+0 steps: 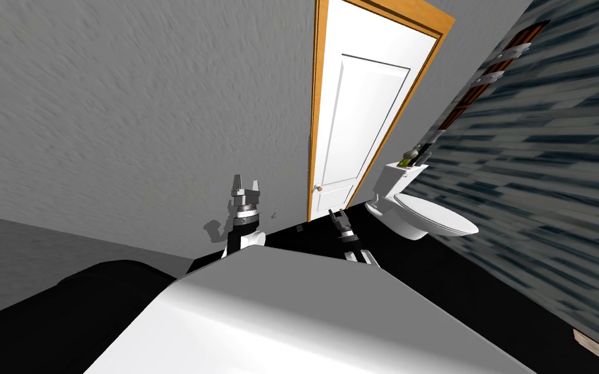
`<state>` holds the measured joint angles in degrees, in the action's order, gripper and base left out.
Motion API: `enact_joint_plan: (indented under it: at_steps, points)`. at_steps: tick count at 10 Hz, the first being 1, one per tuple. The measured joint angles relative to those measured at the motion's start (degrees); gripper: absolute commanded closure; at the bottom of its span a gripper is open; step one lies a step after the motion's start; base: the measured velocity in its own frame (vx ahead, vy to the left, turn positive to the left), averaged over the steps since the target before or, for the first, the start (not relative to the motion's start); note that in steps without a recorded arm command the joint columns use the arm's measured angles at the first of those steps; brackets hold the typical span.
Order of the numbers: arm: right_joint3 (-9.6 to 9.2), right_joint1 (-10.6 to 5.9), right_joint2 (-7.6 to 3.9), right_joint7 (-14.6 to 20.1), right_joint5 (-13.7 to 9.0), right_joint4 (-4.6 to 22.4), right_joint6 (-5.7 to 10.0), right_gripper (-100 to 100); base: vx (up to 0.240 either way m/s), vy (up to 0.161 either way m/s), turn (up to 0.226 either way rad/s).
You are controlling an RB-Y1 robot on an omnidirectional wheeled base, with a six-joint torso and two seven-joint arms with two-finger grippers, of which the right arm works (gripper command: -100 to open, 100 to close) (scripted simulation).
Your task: Pull the door open
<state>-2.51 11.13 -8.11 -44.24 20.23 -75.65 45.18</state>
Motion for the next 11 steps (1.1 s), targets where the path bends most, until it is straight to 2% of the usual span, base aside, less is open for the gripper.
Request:
enact_joint_plan:
  at_steps: [9,11]
  points:
    - [0.04,-2.82,-0.7,-6.49,3.5,9.77,2.3,-100,0.089,-0.01,0.018]
    - [0.2,-3.5,-0.81,-7.97,4.12,12.48,3.29,-100,0.11,-0.014,0.012]
